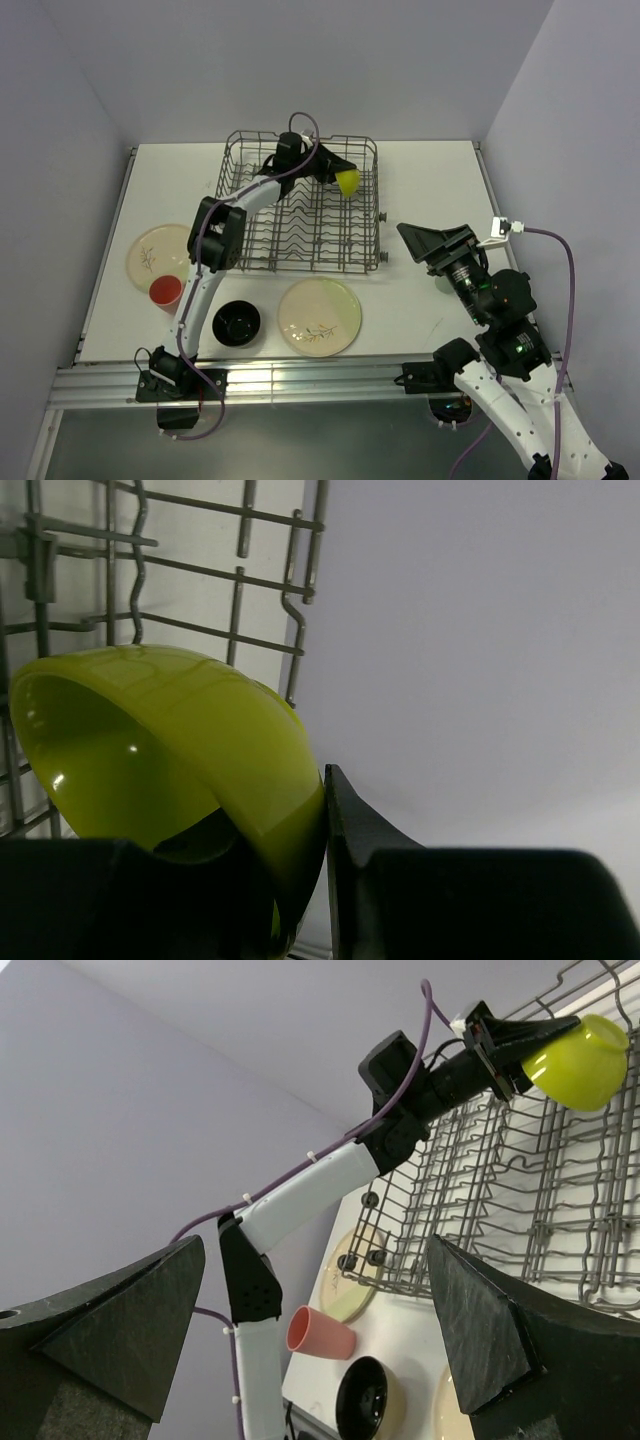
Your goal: Load the mixed dishes into the dish rack
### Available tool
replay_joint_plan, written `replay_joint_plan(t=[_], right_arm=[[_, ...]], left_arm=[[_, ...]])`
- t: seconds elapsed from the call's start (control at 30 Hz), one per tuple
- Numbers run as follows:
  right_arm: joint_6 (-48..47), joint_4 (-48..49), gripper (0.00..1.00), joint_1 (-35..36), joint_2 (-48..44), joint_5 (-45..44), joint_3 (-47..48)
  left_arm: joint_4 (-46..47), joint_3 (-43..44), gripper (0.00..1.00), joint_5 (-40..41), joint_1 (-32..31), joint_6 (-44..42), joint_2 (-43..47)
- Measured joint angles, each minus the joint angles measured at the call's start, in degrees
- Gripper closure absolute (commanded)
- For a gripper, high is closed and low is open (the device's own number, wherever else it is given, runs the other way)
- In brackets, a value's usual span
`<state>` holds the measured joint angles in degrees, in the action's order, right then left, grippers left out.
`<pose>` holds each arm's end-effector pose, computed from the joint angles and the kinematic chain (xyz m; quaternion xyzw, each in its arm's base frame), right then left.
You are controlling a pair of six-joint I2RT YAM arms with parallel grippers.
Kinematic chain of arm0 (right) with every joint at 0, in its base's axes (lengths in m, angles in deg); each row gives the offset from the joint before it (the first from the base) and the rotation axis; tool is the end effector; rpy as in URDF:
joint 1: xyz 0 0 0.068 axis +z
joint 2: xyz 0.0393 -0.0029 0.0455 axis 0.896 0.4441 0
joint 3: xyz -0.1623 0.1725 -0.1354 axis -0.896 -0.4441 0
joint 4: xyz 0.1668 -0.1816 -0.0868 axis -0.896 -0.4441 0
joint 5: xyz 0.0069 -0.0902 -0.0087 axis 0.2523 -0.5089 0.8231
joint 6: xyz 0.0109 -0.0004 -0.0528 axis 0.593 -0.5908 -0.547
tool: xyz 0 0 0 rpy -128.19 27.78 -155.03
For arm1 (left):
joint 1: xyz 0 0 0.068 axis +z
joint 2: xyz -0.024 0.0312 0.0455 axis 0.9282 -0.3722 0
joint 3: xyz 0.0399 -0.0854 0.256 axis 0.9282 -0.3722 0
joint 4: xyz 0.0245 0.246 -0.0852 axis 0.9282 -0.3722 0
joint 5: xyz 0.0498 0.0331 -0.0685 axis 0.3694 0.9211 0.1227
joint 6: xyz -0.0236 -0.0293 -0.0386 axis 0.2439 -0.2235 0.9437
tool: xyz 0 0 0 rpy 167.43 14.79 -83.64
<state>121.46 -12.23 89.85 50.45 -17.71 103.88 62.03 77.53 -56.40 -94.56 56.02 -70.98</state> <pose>0.0821 0.0391 0.3530 0.1774 0.6412 0.4754 0.5756 0.5145 -0.2802 0.1750 -0.1878 0.7497 -0.6244 0.1132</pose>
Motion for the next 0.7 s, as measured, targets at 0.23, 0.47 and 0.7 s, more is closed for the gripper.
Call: replay_joint_plan(t=[0.23, 0.47, 0.7], right_arm=[[-0.5, -0.4, 0.00, 0.0, -0.2, -0.4, 0.0], [-0.7, -0.4, 0.00, 0.0, -0.7, -0.5, 0.0], [-0.7, -0.5, 0.00, 0.0, -1.2, -0.5, 0.0]], left_arm=[[-0.5, 1.6, 1.00, -0.9, 0.1, 0.5, -2.0], [4.3, 3.2, 1.00, -3.0, 0.1, 3.9, -3.8], [8.1, 6.0, 1.00, -5.4, 0.0, 7.3, -7.7]])
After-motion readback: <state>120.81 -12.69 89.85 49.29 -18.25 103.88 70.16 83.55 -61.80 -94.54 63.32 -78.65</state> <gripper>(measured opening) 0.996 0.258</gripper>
